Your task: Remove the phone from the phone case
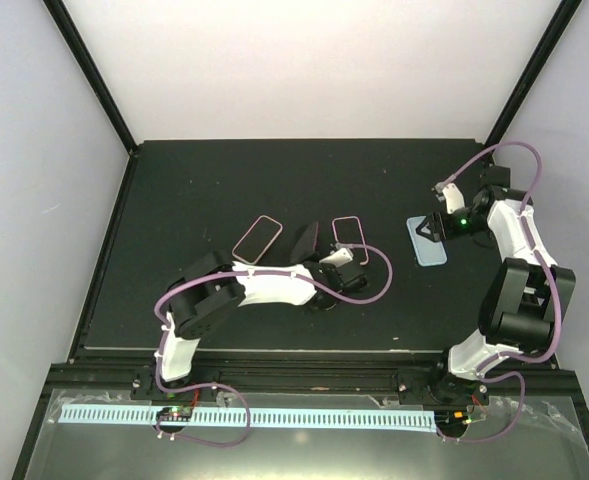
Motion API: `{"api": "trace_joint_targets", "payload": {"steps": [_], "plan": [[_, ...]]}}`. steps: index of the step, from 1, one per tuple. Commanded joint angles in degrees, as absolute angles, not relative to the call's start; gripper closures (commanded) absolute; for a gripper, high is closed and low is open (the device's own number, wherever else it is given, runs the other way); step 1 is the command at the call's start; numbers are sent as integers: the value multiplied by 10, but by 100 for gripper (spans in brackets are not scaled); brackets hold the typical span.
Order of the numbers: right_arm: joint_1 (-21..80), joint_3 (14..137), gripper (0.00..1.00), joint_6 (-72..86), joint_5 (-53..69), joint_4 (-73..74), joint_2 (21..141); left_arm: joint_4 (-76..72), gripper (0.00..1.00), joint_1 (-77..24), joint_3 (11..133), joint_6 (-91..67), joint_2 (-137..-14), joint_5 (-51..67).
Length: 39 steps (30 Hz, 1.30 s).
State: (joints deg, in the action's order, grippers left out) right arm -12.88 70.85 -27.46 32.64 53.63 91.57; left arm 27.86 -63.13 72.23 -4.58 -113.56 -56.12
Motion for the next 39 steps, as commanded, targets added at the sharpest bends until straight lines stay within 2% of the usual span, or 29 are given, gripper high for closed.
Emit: {"api": "trace_joint_targets", "payload": {"steps": [1,4,9,10,13,16,17,19,24,29,39], "plan": [[-130,712,40,-263,353,520,924,342,90,-635,759,-75,-1168,-570],[-129,704,40,-258,358,515,925,324,78,-635,755,-74,-1173,-537],[-122,691,37,-248,360,500,911,295,65,-627,739,-89,-1157,-473],[-119,684,32,-244,356,493,903,283,62,-626,730,-90,-1147,-459],[-90,668,29,-240,325,480,884,246,54,-621,700,-94,-1108,-409],[-40,648,12,-229,269,461,866,213,36,-611,665,-101,-1060,-351],[-22,640,2,-221,252,451,860,205,31,-606,651,-107,-1041,-332],[9,630,0,-205,221,432,851,198,24,-593,627,-126,-999,-293],[89,646,0,-141,148,407,873,194,16,-559,553,-174,-868,-208],[155,713,0,-109,119,439,966,218,5,-535,499,-181,-762,-215],[207,895,0,-50,122,550,1176,198,3,-498,437,-176,-672,-168]]}}
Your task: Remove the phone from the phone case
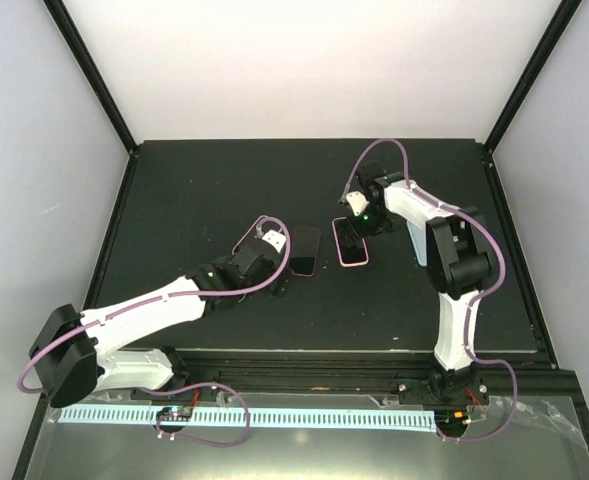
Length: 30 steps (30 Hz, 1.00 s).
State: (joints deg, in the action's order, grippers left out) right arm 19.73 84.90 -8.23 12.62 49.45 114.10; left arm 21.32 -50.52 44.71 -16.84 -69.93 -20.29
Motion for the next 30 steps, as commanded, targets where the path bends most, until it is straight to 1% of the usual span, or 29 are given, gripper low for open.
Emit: {"api": "trace_joint_targets", "payload": {"steps": [1,3,9,18,25,30], "plan": [[209,899,0,-47,137,548,1181,198,3,-498,437,-177,-668,-166],[216,903,0,-44,147,541,1190,199,3,-495,436,-175,-663,-166],[249,926,0,-52,115,544,1231,200,3,-492,424,-178,-650,-160],[308,910,0,-55,-14,507,1237,196,3,-490,414,-192,-641,-158],[308,919,0,-6,37,509,1245,197,4,-490,409,-193,-632,-158],[306,941,0,-7,8,514,1256,199,4,-490,405,-192,-628,-159]]}}
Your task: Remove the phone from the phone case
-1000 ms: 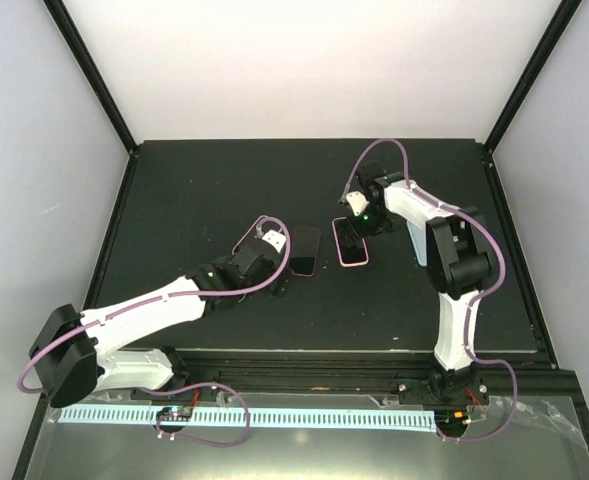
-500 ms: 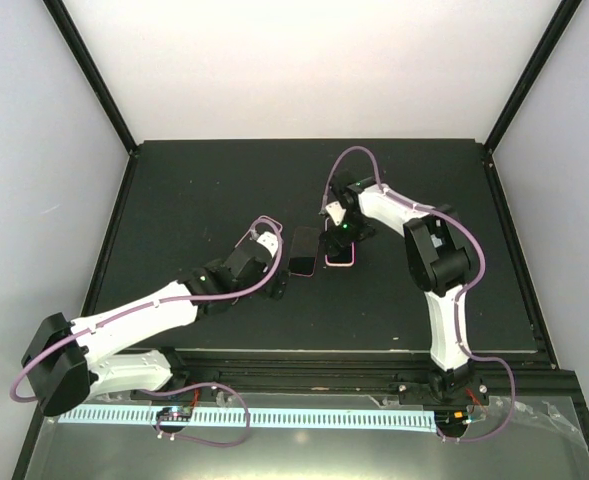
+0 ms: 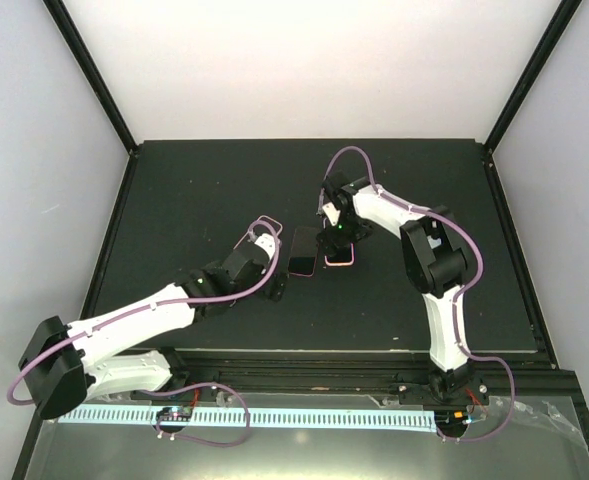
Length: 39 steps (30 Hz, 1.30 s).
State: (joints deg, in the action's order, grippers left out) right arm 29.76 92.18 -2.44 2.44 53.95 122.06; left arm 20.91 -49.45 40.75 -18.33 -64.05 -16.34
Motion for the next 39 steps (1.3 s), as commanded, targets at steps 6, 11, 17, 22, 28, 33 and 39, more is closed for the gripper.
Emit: {"api": "trace_joint_targets", "payload": {"steps": [6,11,17,22,28,33,39], "plan": [[308,916,0,-20,-12,466,1186,207,4,-487,402,-190,-614,-164],[338,888,0,-34,-62,450,1158,212,4,-482,399,-190,-601,-167],[377,868,0,-29,-117,427,1175,216,4,-479,403,-191,-600,-167],[390,853,0,-43,-179,416,1187,225,4,-480,405,-192,-593,-171],[389,787,0,-65,-204,382,1142,226,4,-477,399,-193,-584,-174],[377,765,0,-67,-207,379,1138,220,4,-476,400,-195,-589,-168],[331,769,0,-74,-184,385,1131,224,4,-476,399,-197,-585,-165]]}}
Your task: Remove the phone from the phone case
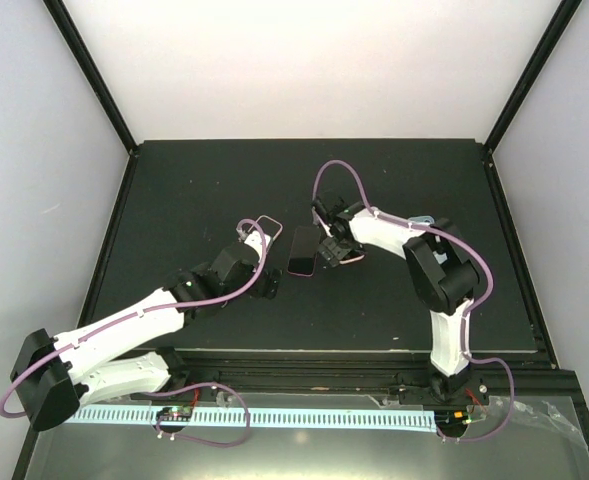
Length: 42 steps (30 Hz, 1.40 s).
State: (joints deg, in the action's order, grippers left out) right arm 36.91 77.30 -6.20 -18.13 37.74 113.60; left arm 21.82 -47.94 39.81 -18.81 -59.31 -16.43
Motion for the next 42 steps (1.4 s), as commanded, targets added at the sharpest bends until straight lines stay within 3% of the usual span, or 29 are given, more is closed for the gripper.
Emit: {"api": "trace_joint_targets", "payload": {"steps": [1,6,29,37,42], "plan": [[316,781,0,-73,-165,394,1136,223,4,-476,398,-197,-584,-165],[272,852,0,-71,-27,470,1186,219,4,-476,395,-201,-585,-158],[242,918,1,-96,52,536,1280,207,5,-475,386,-215,-585,-144],[240,891,25,-76,44,539,1245,183,5,-475,372,-251,-581,-129],[240,820,36,-98,86,515,1162,139,6,-473,357,-298,-593,-102]]}}
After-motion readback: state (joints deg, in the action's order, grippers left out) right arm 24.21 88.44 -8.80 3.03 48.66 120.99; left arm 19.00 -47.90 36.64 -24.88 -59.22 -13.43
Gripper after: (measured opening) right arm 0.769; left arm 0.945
